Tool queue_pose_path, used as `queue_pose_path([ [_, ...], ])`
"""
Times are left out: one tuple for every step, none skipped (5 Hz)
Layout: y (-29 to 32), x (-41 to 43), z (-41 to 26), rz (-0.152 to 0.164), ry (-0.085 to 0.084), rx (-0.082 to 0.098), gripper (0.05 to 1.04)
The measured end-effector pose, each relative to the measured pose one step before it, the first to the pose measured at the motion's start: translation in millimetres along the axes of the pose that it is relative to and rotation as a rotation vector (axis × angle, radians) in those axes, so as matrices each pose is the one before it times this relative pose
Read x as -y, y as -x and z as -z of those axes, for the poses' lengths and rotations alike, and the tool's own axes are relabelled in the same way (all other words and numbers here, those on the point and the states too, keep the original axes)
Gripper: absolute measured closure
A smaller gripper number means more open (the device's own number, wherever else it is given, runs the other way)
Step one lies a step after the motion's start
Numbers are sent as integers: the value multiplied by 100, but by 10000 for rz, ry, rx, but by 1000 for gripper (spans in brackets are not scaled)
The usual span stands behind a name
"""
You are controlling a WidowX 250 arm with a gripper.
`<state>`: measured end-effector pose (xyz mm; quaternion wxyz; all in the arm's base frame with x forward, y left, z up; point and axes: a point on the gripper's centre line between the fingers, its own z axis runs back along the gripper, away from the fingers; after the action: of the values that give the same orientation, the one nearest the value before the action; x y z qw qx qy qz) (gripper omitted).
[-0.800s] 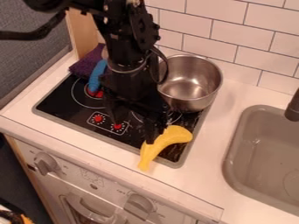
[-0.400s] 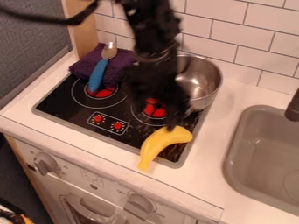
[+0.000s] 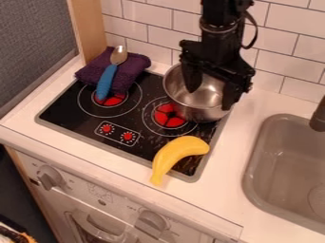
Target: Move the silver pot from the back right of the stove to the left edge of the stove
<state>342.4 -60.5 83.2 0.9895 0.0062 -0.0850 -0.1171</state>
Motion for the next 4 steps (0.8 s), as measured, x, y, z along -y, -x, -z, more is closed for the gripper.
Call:
queue_pose_path([
  [-957,-93,2793,-124,-217,-383,77],
  [-76,865,2881,-4,-6,-416,132],
  [-588,374,1063,-119,100,91,410],
  [-16,148,-58,12,61,13,713],
])
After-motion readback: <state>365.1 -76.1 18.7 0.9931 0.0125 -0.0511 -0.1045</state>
